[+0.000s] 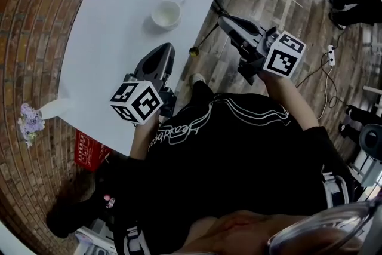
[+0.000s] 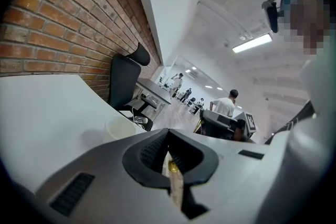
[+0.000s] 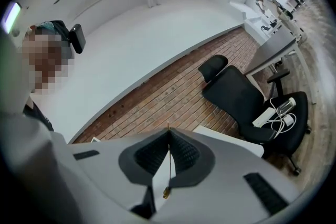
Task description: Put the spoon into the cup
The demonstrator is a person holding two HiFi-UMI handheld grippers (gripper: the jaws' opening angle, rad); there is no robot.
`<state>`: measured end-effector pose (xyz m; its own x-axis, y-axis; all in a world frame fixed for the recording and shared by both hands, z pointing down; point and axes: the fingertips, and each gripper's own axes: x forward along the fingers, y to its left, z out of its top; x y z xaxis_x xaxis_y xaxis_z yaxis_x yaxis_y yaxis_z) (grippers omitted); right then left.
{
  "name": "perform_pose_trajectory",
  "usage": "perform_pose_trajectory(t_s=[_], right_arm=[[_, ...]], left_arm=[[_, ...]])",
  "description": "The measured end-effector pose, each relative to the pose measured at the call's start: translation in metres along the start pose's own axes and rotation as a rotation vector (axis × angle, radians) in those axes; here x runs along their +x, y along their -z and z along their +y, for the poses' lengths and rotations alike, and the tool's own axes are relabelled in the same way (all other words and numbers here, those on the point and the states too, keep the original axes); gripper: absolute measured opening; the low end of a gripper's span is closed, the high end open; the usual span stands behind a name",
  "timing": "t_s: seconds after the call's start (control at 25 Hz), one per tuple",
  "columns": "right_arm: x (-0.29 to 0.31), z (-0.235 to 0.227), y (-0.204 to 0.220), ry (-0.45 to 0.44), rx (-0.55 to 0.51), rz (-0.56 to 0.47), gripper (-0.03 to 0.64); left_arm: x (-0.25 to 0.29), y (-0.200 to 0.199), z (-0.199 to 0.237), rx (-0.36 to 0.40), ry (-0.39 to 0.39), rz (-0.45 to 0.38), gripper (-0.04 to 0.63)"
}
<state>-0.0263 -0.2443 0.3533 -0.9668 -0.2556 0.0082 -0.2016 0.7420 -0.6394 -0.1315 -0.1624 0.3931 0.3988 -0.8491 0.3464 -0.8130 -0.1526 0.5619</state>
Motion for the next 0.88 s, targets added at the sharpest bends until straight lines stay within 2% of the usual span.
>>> perform_pose_trajectory(t_s=[0.28,0.52,0.88], right_arm=[[0.078,-0.016,-0.007,-0.007,-0.008,0.029,-0.002],[0.121,-0.034,-0.012,-0.043,0.024,0.054,-0.002],[0.172,-0.072,-0.007,-0.115,-0.003,0.173,-0.002]], left_arm=[[-0.006,-0.024,0.065,-0.05,-0.041,-0.013,0.003],[-0.006,-0.026,0.091,-0.1,-0.088,-0.018,0.003],[0.004,-0.03,0.123,-0.183,-0.222,-0.05,0.003]])
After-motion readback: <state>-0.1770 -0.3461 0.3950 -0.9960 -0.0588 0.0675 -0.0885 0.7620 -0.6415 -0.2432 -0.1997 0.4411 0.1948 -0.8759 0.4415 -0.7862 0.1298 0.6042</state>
